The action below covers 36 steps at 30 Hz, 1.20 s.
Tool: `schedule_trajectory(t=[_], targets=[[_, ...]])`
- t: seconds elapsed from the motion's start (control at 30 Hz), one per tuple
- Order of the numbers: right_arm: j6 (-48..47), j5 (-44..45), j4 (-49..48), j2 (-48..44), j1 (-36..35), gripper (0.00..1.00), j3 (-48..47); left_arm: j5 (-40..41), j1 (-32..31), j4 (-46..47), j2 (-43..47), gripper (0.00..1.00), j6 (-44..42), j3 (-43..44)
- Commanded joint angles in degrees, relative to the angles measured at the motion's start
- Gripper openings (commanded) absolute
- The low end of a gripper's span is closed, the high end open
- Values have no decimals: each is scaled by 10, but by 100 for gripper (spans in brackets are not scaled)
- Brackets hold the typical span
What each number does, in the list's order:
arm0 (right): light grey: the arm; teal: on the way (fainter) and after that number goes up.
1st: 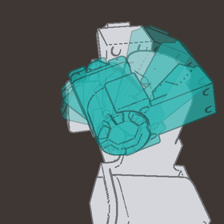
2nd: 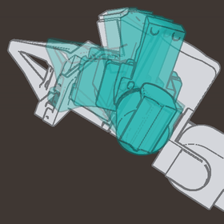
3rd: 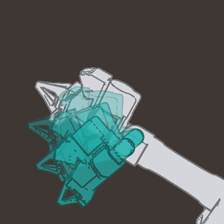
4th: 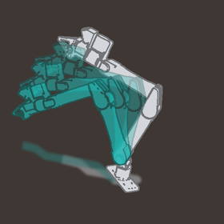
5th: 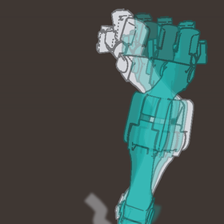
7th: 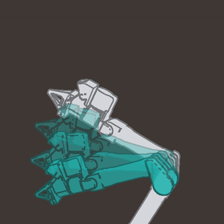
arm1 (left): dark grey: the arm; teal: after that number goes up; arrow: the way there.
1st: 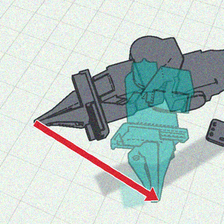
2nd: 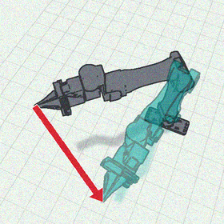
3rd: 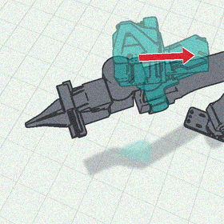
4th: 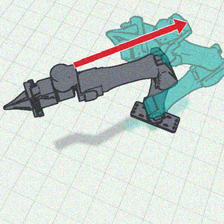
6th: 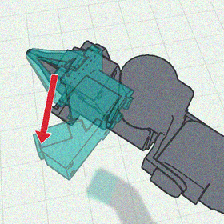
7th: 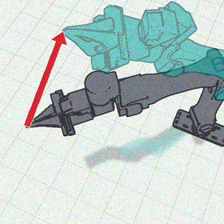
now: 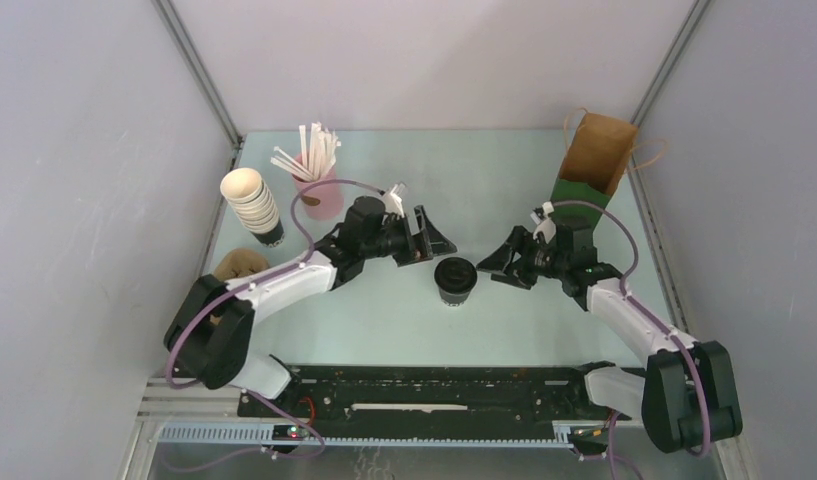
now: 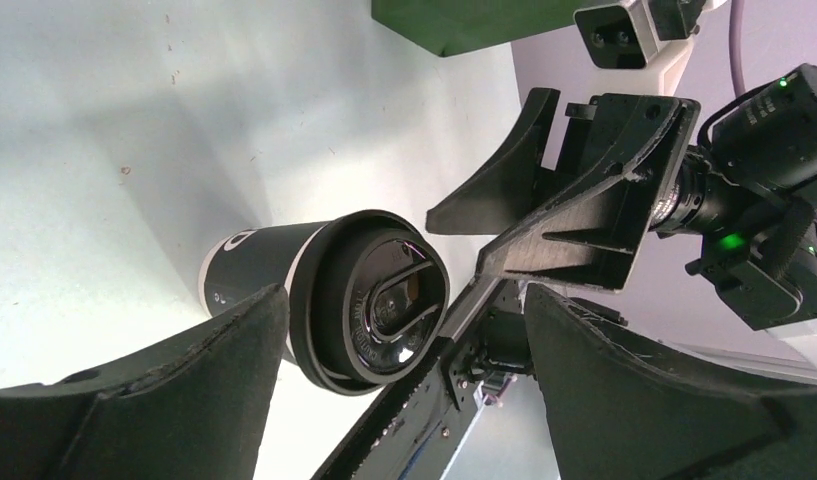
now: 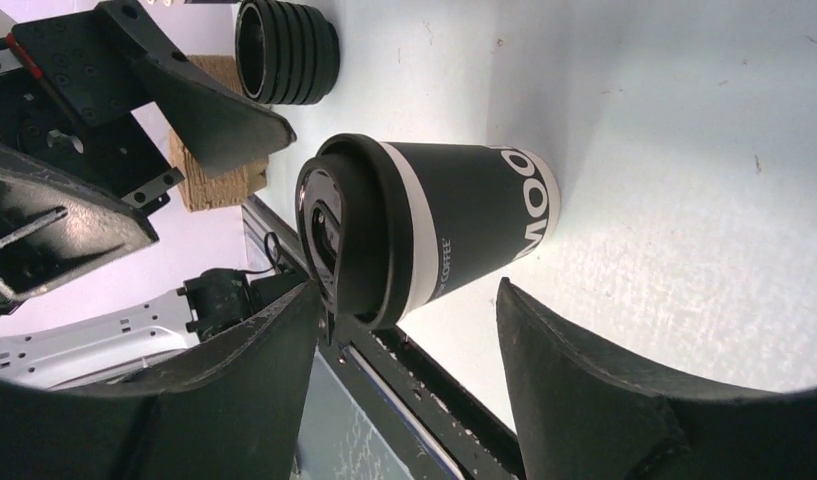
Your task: Pack the takeout coffee
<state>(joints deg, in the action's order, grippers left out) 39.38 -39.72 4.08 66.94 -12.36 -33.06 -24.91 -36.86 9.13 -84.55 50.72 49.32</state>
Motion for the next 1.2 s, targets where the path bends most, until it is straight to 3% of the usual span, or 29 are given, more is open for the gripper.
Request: schedule_trajectory(t=[0.0, 0.13, 0.27, 0.47, 0.6, 0.8, 1.17], targets=[[-33, -45, 51, -35, 14, 72, -20, 13, 13, -11, 50, 92, -12, -38], [-31, -61, 43, -38, 14, 66, -10, 14, 25, -12, 72, 88, -14, -66], [-26, -75, 25, -20, 11, 60, -5, 6, 26, -24, 58, 71, -20, -69], [-15, -79, -6, 10, 4, 51, -5, 5, 26, -22, 39, 56, -20, -75], [-5, -85, -24, 26, -8, 44, -5, 9, 26, -12, 34, 57, -20, -85], [-8, -73, -22, 30, -14, 43, -2, -1, 25, 11, 13, 55, -17, -91], [-9, -65, -26, 41, -20, 39, 2, -9, 20, 38, -4, 60, -8, -93]])
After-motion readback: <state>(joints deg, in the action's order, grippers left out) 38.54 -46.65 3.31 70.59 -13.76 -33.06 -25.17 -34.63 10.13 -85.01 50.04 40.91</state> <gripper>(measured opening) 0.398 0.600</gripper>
